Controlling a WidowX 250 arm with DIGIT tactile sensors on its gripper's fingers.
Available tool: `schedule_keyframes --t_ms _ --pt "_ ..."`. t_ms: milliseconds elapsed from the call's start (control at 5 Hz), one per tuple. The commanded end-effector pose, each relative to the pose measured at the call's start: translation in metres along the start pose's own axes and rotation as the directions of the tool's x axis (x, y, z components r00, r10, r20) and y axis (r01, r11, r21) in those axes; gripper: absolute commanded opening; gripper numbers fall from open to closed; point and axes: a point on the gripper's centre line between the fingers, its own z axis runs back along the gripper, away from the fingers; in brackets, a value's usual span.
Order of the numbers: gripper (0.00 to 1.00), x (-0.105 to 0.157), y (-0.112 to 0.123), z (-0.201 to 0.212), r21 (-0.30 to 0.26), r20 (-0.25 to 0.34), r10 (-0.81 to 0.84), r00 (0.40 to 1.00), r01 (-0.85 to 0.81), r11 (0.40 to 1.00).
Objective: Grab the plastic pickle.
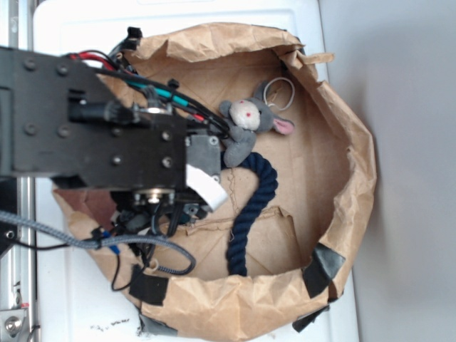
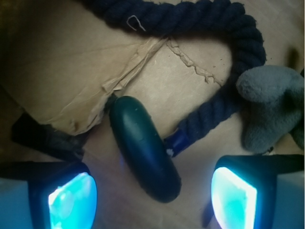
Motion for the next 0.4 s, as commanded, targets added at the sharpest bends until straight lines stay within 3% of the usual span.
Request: schedule_keyframes --t_ms 0,200 --pt "1.00 0.016 0.008 -0.007 -0.003 -0.001 -0.006 1.000 0.006 1.000" --pt "1.00 0.020 0.005 -0.020 0.031 -0.019 0.008 1.000 -0.007 1.000"
